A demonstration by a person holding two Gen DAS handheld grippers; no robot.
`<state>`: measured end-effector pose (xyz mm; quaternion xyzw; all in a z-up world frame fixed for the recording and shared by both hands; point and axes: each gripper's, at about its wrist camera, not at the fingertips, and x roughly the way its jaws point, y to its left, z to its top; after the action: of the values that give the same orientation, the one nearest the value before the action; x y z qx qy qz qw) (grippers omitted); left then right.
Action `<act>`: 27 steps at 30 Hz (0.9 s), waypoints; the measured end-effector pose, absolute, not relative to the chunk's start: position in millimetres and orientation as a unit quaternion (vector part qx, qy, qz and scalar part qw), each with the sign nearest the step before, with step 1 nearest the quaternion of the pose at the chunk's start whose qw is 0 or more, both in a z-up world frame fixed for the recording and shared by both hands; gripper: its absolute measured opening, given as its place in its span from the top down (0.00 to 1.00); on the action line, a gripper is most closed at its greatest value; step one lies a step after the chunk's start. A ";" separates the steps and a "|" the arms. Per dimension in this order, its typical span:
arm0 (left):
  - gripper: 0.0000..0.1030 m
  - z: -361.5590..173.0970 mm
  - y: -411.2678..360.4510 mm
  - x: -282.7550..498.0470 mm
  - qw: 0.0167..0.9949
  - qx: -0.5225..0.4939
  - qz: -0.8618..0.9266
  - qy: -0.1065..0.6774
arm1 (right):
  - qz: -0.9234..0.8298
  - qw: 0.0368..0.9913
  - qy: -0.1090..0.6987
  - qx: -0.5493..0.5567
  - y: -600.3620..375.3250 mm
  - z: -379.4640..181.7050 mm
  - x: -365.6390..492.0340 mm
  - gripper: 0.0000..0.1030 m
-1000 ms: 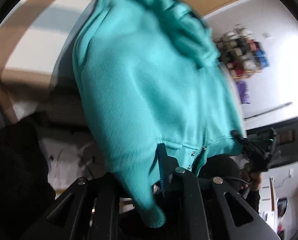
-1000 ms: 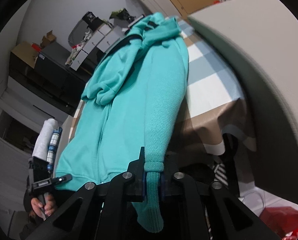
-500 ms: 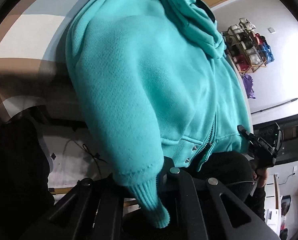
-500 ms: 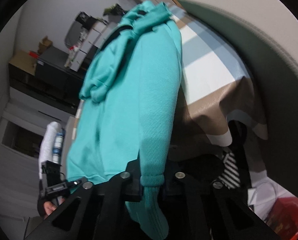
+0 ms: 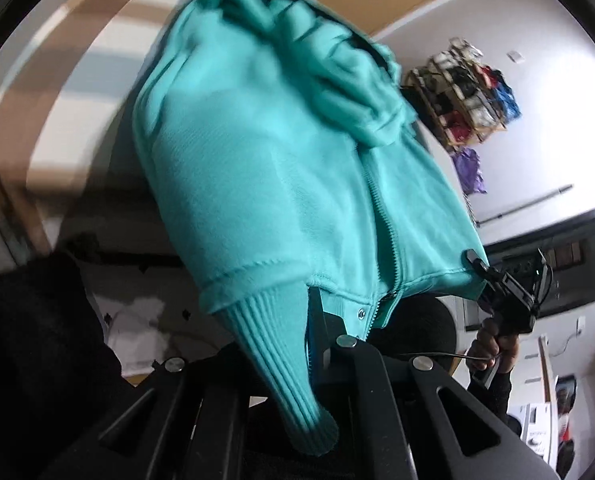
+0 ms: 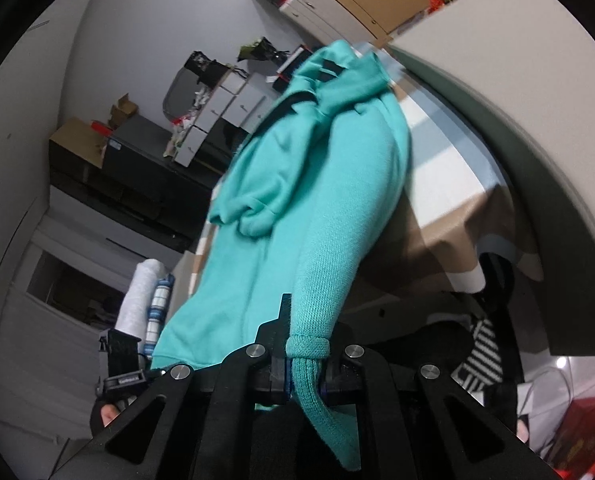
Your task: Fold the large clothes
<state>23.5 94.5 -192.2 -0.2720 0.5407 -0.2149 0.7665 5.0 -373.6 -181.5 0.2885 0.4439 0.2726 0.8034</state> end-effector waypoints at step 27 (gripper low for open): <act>0.97 -175.4 134.0 445.5 0.702 -0.352 -0.115 0.609 | 0.085 0.673 0.631 0.377 -319.4 -164.2 432.9 0.83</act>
<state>445.5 134.0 -175.4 -0.3515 0.6089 -0.1148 0.7017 432.9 -319.4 -164.2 0.3769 0.6307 0.0849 0.6730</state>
